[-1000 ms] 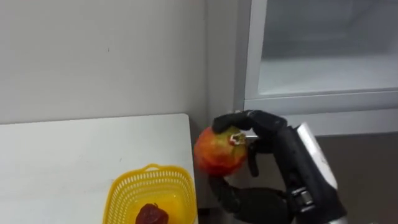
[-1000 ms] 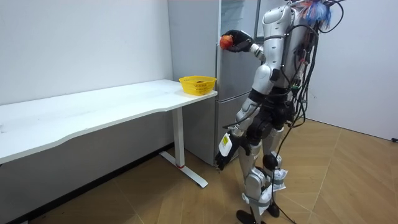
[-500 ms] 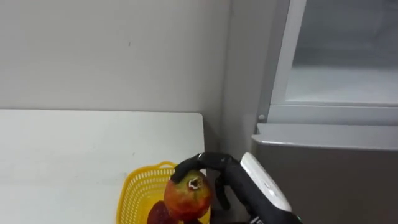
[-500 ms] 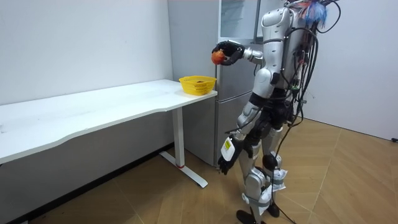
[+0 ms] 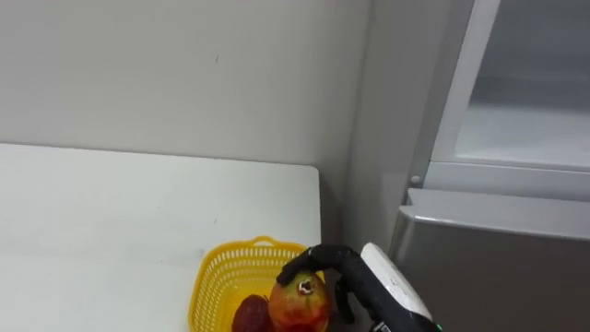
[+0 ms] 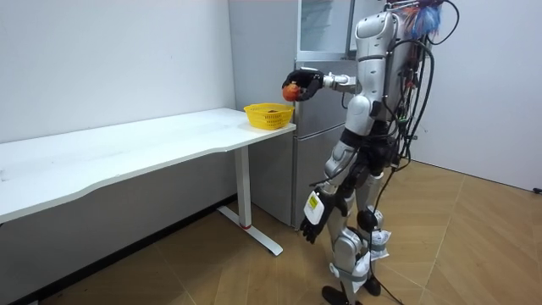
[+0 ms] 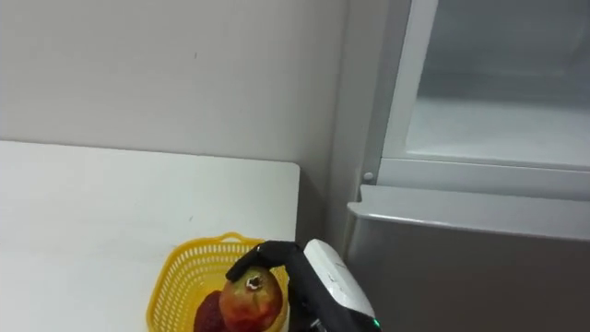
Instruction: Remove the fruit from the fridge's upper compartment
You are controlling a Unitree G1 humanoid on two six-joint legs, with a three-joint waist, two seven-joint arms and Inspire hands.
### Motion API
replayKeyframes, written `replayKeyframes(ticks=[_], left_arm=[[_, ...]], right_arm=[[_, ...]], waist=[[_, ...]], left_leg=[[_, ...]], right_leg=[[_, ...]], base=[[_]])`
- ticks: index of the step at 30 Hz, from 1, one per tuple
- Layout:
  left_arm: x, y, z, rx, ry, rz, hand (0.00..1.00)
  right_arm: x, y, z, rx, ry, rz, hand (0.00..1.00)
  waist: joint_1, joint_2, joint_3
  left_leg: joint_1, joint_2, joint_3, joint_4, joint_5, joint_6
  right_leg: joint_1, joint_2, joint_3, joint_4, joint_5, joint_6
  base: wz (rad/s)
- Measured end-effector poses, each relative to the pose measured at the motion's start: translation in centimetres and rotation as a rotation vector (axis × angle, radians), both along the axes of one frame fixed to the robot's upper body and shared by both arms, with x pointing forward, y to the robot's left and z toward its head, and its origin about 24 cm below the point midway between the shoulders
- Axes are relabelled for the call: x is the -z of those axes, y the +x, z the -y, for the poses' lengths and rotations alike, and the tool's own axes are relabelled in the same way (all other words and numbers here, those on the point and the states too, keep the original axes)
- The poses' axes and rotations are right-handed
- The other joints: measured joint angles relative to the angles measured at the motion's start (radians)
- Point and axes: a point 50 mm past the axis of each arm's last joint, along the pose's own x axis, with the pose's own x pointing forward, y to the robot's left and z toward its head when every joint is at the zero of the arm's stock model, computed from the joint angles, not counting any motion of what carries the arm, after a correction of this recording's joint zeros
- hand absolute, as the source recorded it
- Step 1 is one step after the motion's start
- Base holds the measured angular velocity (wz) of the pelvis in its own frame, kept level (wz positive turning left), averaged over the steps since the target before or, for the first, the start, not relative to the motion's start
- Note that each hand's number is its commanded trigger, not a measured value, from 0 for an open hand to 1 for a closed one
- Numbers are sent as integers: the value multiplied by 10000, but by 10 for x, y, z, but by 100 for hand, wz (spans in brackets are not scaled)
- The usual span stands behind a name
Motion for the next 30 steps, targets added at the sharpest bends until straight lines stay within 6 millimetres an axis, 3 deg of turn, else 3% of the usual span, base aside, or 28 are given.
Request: replayKeyframes(ticks=[4,11,13,30], left_arm=[[0,0,1,38,-164,-99,0],[1,-1,2,63,-371,-256,0],[0,-1,2,65,-371,-241,0],[0,2,1,33,-90,-25,0]], right_arm=[[20,4,3,367,-90,-790,100],[24,4,3,425,-107,-978,100],[25,4,3,430,-101,-987,0],[25,4,3,485,-37,-985,0]], waist=[[120,-18,5],[116,25,32],[111,21,30],[98,-7,6]], left_leg=[[5,-4,-37,-23,-2,0],[-2,-12,-58,-13,-2,0],[2,-15,-61,-3,-2,0],[15,-9,-55,97,-2,0]], right_leg=[[8,1,9,1,-6,8],[44,-3,5,-28,-12,8],[63,-3,2,-40,-14,11],[105,-6,3,-5,-15,12]], base=[[3],[0],[0],[0]])
